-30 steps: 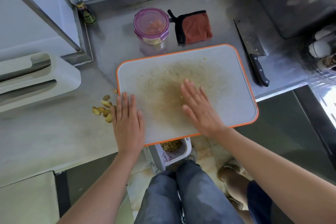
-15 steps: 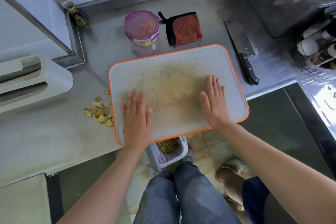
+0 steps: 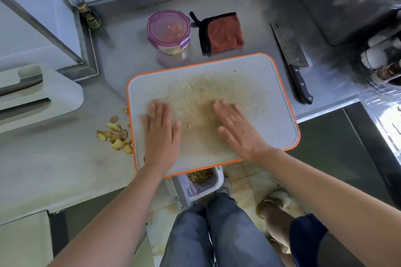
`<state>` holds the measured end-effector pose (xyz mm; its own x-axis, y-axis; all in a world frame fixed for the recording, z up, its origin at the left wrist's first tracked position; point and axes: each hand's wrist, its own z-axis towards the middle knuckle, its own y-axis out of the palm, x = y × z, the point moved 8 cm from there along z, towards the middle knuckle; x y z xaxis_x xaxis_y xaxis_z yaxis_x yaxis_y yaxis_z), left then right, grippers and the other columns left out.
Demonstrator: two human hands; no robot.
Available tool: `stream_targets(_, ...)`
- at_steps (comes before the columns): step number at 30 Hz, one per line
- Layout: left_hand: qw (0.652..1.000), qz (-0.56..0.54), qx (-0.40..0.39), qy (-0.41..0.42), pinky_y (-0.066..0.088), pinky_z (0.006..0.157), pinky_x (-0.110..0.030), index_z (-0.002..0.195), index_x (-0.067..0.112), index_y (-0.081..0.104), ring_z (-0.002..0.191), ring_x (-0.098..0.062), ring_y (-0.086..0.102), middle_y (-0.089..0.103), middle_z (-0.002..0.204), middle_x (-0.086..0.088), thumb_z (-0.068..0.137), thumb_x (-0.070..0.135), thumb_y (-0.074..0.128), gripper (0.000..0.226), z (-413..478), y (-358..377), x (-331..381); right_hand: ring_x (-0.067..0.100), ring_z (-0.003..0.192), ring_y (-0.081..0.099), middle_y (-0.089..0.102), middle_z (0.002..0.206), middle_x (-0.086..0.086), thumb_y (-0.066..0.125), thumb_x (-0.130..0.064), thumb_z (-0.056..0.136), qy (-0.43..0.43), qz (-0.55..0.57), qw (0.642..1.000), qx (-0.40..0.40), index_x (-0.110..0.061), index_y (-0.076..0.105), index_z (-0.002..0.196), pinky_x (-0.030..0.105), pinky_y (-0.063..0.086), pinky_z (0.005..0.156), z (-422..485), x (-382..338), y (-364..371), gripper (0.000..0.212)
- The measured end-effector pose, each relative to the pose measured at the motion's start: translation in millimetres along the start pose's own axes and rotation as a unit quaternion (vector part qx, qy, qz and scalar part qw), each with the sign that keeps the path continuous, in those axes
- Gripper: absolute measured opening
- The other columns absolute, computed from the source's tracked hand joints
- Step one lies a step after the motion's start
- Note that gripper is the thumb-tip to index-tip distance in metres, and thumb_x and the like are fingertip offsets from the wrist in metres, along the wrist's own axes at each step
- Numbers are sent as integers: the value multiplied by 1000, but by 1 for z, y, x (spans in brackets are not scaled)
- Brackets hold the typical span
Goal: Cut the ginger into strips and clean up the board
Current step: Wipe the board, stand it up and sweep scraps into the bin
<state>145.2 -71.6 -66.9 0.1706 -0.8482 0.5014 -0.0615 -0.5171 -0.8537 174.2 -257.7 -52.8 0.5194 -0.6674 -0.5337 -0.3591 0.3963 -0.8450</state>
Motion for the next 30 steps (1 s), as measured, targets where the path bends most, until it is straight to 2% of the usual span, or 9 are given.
stream_targets(4, 982, -61, -70, 167, 0, 120, -23, 152, 12, 24, 149, -7, 3, 16, 161, -1, 102, 45, 17, 61, -20, 8, 41, 17, 145, 24, 28, 156, 9, 30, -29, 101, -39, 129, 991, 23, -6, 32, 147, 35, 19, 119, 7, -8, -18, 52)
stream_targets(7, 994, -42, 30, 94, -4, 121, -26, 151, 10, 27, 150, -16, 4, 15, 161, -5, 100, 38, 19, 59, 4, -9, 21, 20, 147, 16, 22, 157, 10, 25, -37, 100, 83, 91, 985, 119, -8, 28, 149, 38, 10, 120, 33, 41, -38, 57)
stream_targets(10, 997, 23, 57, -43, -14, 118, -35, 153, 6, 15, 150, -23, -7, 2, 162, -13, 92, 48, 9, 74, 30, -12, -10, 22, 148, -2, 5, 160, 10, 16, -45, 96, 217, 3, 973, 81, -9, 12, 152, 35, -8, 119, 49, 79, -31, 66)
stream_targets(12, 999, 25, 29, -39, -15, 118, -34, 152, 3, 15, 150, -24, -7, 1, 162, -16, 91, 49, 7, 77, 33, -4, -9, 25, 148, 4, 12, 159, 11, 18, -44, 98, 139, -5, 988, 70, -5, 19, 150, 33, -9, 118, 50, 60, -25, 65)
stream_targets(16, 977, -18, -51, 206, 3, 122, -34, 148, 2, 30, 149, -19, 10, 21, 159, -11, 103, 41, 19, 61, 5, 12, 47, 22, 139, 35, 42, 147, 14, 33, -30, 100, -72, 68, 995, 5, -2, 41, 142, 36, 19, 119, 32, 5, -16, 51)
stream_targets(19, 979, -21, 1, 205, 8, 122, -38, 146, 3, 35, 148, -23, 17, 27, 157, -11, 102, 31, 26, 53, 15, 4, 47, 23, 131, 46, 51, 139, 11, 33, -29, 99, -12, 121, 989, 88, -5, 48, 138, 40, 33, 112, 44, 25, -41, 48)
stream_targets(23, 999, 15, 42, 11, -14, 118, -28, 151, 2, 21, 150, -24, 2, 9, 161, -14, 94, 43, 14, 71, 43, -4, 7, 16, 147, 10, 21, 158, 7, 26, -40, 98, 136, 74, 983, 96, -10, 26, 150, 35, -1, 120, 67, 69, -40, 59)
stream_targets(28, 974, -38, -54, 215, 2, 121, -27, 149, 3, 31, 148, -17, 12, 19, 158, -6, 101, 33, 24, 57, 10, 9, 57, 20, 135, 39, 48, 142, 12, 36, -32, 97, -45, 81, 995, 19, -6, 46, 140, 29, 23, 116, 59, 20, -25, 51)
stream_targets(30, 977, -39, -28, 209, 6, 121, -28, 148, 4, 32, 148, -16, 14, 23, 158, -6, 101, 32, 26, 55, 15, 5, 54, 21, 120, 53, 59, 126, 11, 38, -29, 96, -29, 128, 988, 78, -5, 57, 128, 28, 38, 105, 64, 24, -42, 45)
